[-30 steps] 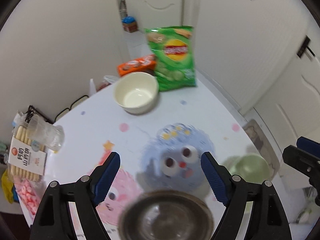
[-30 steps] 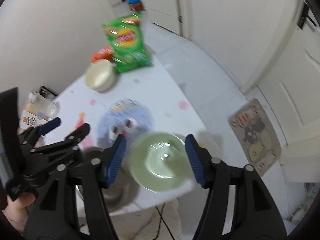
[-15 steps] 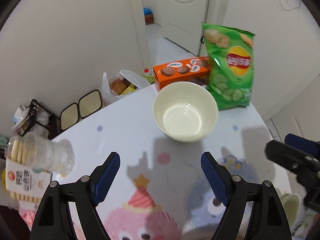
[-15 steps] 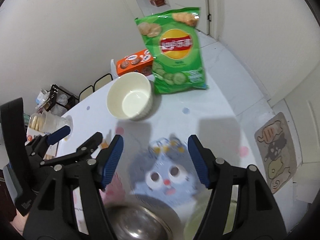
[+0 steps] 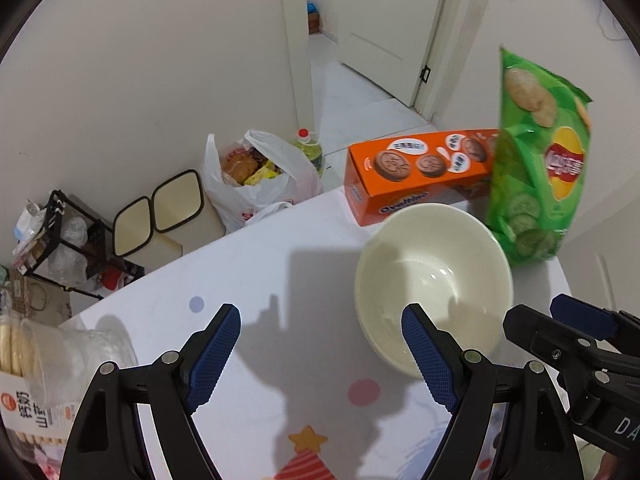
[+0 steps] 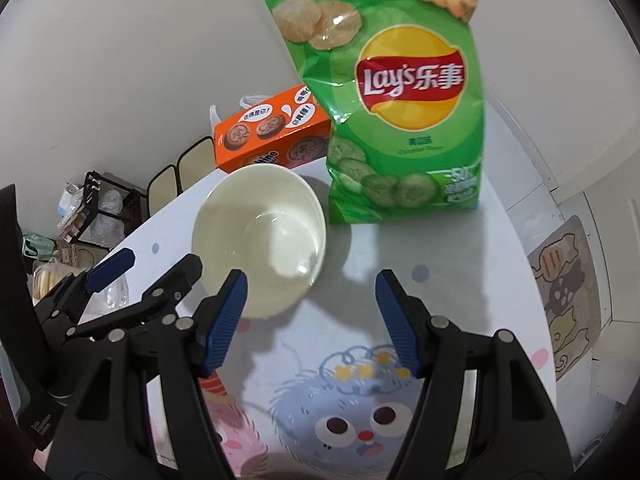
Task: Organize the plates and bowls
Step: 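Move both grippers to the cream bowl and close on its rim, then lift the cream bowl off the table with both grippers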
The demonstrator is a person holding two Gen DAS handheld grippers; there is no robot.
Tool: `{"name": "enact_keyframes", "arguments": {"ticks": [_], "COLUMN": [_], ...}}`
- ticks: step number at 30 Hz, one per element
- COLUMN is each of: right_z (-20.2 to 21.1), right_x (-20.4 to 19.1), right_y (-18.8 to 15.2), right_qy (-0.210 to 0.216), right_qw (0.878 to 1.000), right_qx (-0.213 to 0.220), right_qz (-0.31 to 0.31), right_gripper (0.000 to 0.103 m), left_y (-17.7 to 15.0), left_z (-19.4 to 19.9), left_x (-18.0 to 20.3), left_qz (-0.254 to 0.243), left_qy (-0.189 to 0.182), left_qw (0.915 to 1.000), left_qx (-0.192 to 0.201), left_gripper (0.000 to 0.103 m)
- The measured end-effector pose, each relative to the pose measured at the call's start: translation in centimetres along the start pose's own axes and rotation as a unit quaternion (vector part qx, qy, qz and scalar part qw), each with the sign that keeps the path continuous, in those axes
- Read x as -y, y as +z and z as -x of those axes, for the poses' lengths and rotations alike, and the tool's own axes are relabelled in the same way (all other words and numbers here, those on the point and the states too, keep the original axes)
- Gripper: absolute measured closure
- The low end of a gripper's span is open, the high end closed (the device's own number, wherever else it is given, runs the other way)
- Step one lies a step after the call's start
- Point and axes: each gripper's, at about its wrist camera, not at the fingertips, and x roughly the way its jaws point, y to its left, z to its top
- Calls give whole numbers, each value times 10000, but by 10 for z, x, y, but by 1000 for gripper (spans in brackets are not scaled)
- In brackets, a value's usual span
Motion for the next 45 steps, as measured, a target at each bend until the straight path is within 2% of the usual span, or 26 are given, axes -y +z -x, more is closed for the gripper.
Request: {"name": "enact_keyframes", "arguments": {"ticks": [11, 12, 14, 16, 20, 23, 24, 26, 28, 30, 40, 45], "right_z": [-23, -24, -30, -36, -43, -44, -44, -44, -46, -45, -45, -46], "right_x": [9, 9, 12, 11, 10, 10, 10, 7, 1, 2, 9, 7], "right_y": [8, 8, 9, 10, 10, 10, 10, 11, 11, 11, 7, -4], "right_qy": [-201, -228, -290, -365, -298, -259, -246, -152, -215, -226, -167, -163], "right_qw": [9992, 9990, 9985, 9979, 9976, 9976, 9976, 9978, 9979, 9980, 9977, 9974], "right_qx": [-163, -185, -295, -371, -483, -502, -510, -534, -532, -529, -609, -667], "right_qz": [-313, -345, -369, -375, -399, -400, -388, -366, -284, -272, -254, -235], "right_gripper": [37, 39, 55, 63, 69, 74, 76, 90, 91, 91, 91, 91], "left_y": [12, 13, 14, 15, 15, 15, 15, 15, 15, 14, 4, -13], "left_z": [-28, -31, -34, -37, -46, -53, -54, -54, -54, -53, -43, -36], "left_x": [-2, -2, -1, 0, 2, 6, 9, 13, 17, 21, 19, 24], "left_qz": [19, 8, -14, -19, -27, -108, -126, -105, -102, -152, -80, -132], "left_qy": [-4, 27, 53, 60, -6, -101, -168, -261, -351, -389, -587, -682], "left_qw": [9997, 9997, 9996, 9994, 9989, 9986, 9984, 9981, 9977, 9976, 9967, 9956], "left_qx": [-238, -254, -292, -351, -477, -504, -523, -553, -565, -554, -551, -633], "left_gripper": [19, 19, 21, 31, 43, 58, 66, 76, 89, 94, 96, 97]}}
